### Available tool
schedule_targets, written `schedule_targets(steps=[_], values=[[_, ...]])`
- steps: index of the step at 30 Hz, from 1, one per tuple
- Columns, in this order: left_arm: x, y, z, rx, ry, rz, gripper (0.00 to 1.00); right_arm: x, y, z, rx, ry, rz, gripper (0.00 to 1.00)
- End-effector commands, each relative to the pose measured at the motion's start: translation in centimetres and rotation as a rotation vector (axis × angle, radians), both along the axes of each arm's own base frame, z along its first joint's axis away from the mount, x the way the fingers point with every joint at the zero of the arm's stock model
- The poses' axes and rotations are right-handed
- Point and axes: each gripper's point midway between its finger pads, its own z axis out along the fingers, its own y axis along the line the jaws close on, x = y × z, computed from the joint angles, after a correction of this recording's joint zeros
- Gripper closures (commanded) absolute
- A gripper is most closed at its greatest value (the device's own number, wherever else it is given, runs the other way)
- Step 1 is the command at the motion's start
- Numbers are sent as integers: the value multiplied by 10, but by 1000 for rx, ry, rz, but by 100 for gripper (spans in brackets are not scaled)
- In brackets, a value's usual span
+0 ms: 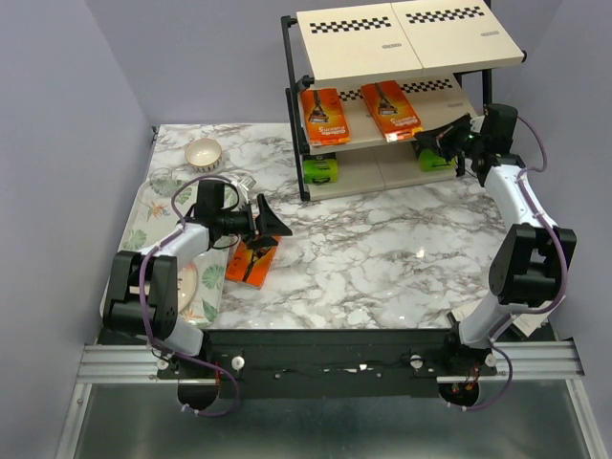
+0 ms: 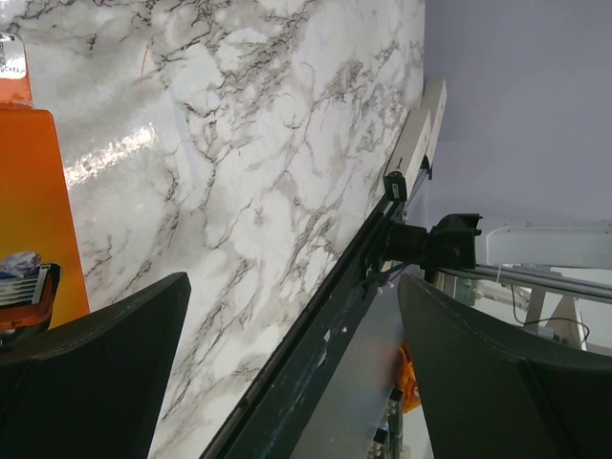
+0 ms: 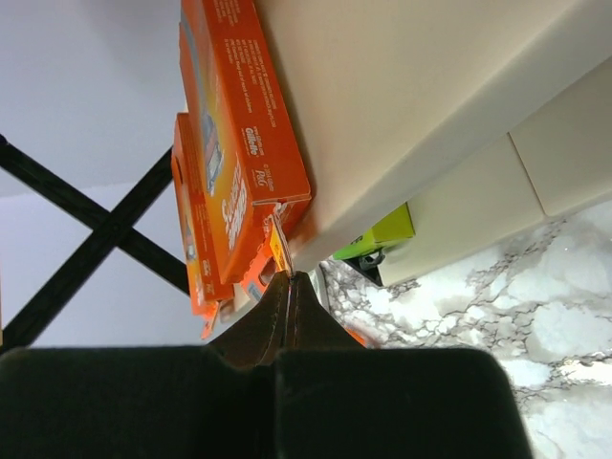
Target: Place and organize the shaving razors onto the shelf
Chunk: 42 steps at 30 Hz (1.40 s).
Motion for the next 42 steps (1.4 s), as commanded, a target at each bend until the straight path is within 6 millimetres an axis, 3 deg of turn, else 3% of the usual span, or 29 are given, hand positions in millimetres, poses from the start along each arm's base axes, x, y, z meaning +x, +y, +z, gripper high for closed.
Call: schedule_targets(steps=[1,10,19,21,22,26,27,28,31,32,34,35,36,38,39,42], values=[[10,2,0,34,-29,-7,1,5,-6,-6,45,68,-79,99],[13,2,-1,43,-32,-9,1,11,-2,-9,7,27,-29,99],[9,6,-6,77,-30,-5,1,20,17,-5,-9,31,-8,98],[13,9,-7,110,-42,10,1,16,18,-4,-14,33,-4,91],[11,12,-11,143,-46,6,1,14,17,-5,-28,28,1,81],[25,28,-7,274,-131,19,1,-6,19,20,-54,-68,52,47],[29,34,-10,320,-143,36,1,-15,20,35,-63,-107,60,41],[27,38,-11,344,-138,33,1,-19,20,38,-80,-126,70,30],[30,56,-21,472,-154,38,1,-43,23,46,-110,-167,103,15],[29,61,-24,504,-156,39,1,-53,25,34,-111,-145,119,13],[28,77,-35,603,-151,65,1,-70,28,30,-147,-167,151,9],[25,81,-38,627,-150,71,1,-79,32,19,-150,-146,177,9],[25,85,-41,647,-150,75,1,-90,34,-6,-151,-97,196,9],[28,95,-47,704,-141,119,1,-108,38,-28,-180,-79,241,9],[30,99,-49,726,-140,139,1,-120,40,-53,-176,-23,253,9],[42,112,-49,792,-155,202,1,-141,47,-75,-199,-4,295,9]])
